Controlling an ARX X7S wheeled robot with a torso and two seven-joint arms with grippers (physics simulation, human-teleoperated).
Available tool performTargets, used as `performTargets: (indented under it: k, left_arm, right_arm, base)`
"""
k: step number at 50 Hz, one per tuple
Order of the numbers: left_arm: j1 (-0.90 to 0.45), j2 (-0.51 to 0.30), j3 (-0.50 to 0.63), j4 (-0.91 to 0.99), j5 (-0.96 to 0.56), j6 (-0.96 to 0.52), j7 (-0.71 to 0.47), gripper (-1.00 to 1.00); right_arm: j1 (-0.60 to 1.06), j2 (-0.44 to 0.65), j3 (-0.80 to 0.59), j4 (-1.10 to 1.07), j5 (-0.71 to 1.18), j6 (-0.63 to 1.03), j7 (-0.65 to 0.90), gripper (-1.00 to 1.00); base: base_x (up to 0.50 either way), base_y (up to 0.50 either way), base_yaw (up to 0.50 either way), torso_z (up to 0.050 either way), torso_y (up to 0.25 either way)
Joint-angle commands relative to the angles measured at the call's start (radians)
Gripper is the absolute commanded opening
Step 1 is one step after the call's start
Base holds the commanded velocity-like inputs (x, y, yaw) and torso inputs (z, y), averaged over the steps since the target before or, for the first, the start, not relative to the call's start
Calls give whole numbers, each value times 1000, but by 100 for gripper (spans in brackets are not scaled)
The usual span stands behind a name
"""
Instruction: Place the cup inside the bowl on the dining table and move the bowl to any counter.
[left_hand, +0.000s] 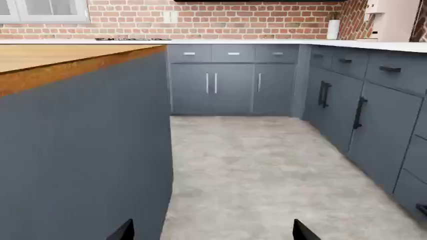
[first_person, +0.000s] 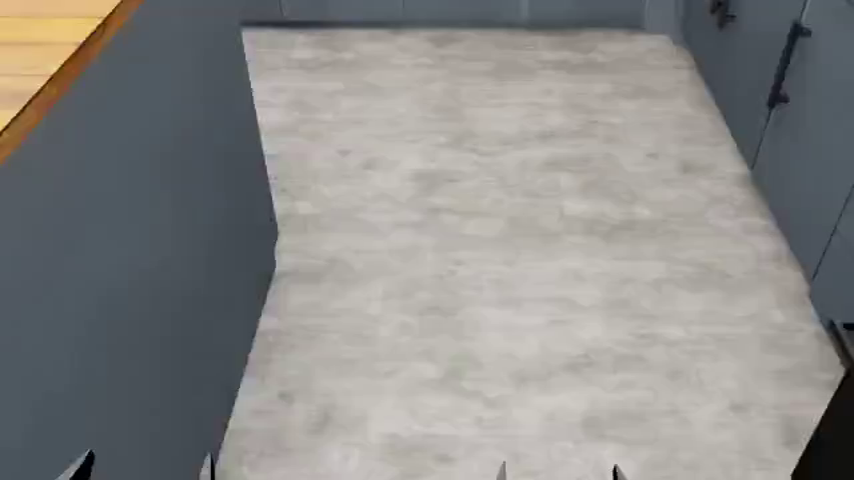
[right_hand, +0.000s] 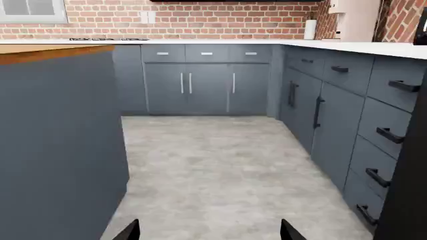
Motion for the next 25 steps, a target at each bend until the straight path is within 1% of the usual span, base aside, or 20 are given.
performTargets:
  k: [1, 14, 25]
  left_arm:
    - [1, -18, 19, 0, -13, -3, -16, 100]
    - [5, -50, 54, 4, -41, -2, -53, 100]
    - [4, -67, 73, 1, -59, -1, -74, 100]
  right_arm:
    - [-3, 17, -24, -1, 6, 5, 21, 100]
    - [1, 53, -65, -4, 27, 15, 66, 100]
    - [6, 70, -83, -1, 41, 22, 87, 100]
  base:
    - [0, 0, 0, 0, 0]
    - [-17, 0, 0, 0, 0]
    - [-489, 0, 0, 0, 0]
